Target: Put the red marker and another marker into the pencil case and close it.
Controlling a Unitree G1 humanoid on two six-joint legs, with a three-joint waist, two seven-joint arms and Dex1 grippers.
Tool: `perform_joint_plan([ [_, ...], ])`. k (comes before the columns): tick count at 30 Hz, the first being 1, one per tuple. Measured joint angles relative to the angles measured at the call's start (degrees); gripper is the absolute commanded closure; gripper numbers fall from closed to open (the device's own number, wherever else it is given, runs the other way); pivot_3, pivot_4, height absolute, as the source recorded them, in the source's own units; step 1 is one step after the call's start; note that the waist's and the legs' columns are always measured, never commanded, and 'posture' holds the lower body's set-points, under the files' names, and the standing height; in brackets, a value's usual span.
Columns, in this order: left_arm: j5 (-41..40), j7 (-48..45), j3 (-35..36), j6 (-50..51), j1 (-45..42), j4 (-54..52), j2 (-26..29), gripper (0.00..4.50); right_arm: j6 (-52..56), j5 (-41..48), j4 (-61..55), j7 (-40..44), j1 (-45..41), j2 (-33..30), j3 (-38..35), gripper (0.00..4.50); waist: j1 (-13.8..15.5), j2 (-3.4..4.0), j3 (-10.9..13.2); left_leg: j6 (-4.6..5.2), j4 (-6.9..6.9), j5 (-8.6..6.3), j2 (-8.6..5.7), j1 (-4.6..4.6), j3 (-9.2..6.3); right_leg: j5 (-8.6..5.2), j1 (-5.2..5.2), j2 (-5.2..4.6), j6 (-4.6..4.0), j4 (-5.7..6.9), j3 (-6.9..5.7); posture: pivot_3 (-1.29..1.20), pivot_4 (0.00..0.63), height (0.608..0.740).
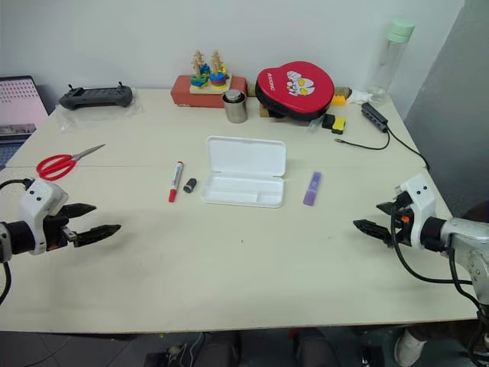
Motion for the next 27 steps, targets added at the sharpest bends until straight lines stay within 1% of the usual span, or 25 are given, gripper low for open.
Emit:
perform_joint_plan([
  [9, 1.3, 0.6, 0.0, 0.1, 0.4, 0.1, 0.0, 0.00, -0.2, 0.2, 0.1, -0.6, -0.8, 0.5, 0.6, 0.02, 0.0, 0.00, 0.0, 0.00, 0.01, 0.00, 0.00, 0.01, 0.00, 0.01, 0.00, 0.00, 0.02, 0.01, 0.00, 0.00, 0.150, 0.740],
  [14, 2.3, 1.4, 0.0, 0.1, 2.7, -0.1, 0.0, 0.00, -1.3, 0.1, 0.3, -0.7, -0.8, 0.7, 0.9, 0.02, 0.0, 0.00, 0.0, 0.00, 0.00, 0.00, 0.00, 0.01, 0.01, 0.01, 0.00, 0.00, 0.01, 0.01, 0.01, 0.00, 0.150, 0.740],
  [19, 3.6, 2.5, 0.0, -0.2, 3.0, -0.1, 0.0, 0.00, -1.6, -0.1, 0.5, -1.0, -0.8, 2.2, 1.2, 0.02, 0.0, 0.00, 0.0, 0.00, 0.02, 0.00, 0.00, 0.02, 0.01, 0.02, 0.01, 0.00, 0.04, 0.02, 0.01, 0.00, 0.150, 0.740],
  [27, 3.3, 3.6, 0.8, 0.0, 5.3, -3.5, -0.6, 0.00, -3.2, -1.6, 2.2, -0.9, -3.0, 3.0, 2.8, 0.02, 0.0, 0.00, 0.0, 0.00, 0.03, 0.00, 0.01, 0.02, 0.02, 0.03, 0.01, 0.00, 0.05, 0.02, 0.02, 0.00, 0.150, 0.740],
])
